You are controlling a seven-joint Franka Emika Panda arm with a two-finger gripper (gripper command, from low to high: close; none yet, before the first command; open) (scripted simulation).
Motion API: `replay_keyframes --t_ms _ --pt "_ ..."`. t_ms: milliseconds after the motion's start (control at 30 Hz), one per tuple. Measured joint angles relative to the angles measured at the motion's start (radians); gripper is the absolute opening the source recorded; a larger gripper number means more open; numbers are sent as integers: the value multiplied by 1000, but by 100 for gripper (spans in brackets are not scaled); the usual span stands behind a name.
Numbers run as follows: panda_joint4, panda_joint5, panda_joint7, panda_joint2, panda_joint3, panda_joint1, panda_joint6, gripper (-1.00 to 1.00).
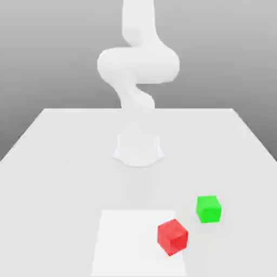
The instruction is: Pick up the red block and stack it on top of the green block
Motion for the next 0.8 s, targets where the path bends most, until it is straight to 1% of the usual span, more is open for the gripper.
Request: replay_keyframes --t_ms 233,467,700,800 --pt "-100 17 -116 260 -15 69 129 0" --pt "-197 29 -227 514 -7 117 254 0" --pt "-295 1 -308 767 13 152 379 0" --pt "-298 -9 -315 876 11 155 459 0"
